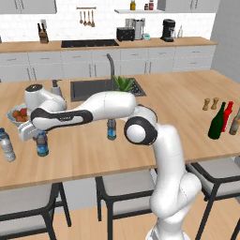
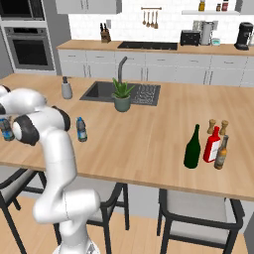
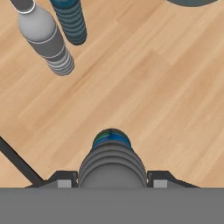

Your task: Move the plastic bottles in the middle to the plastics group, and the glass bottles in the middle to the glass group.

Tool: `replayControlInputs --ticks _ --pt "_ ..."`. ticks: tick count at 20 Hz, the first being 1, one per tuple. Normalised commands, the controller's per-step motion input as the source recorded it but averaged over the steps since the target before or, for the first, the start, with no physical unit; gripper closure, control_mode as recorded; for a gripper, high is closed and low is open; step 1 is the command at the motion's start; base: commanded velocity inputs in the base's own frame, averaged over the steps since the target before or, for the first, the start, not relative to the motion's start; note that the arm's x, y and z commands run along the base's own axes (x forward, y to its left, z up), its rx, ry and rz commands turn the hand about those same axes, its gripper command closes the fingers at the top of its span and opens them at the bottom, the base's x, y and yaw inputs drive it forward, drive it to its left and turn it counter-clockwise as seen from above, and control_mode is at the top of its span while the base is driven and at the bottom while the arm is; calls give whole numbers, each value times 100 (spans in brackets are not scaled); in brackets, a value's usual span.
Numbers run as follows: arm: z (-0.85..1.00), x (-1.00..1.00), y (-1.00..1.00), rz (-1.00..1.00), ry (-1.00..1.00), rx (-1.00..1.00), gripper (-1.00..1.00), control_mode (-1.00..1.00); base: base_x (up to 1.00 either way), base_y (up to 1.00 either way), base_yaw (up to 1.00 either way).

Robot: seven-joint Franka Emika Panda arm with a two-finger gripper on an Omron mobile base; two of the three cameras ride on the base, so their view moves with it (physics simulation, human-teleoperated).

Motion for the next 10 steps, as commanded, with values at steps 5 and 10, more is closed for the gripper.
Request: replayControlInputs --ticks 5,10 --pt "0 0 38 0 0 0 100 -100 0 0 0" --pt "-1 2 22 0 0 0 100 -100 0 0 0"
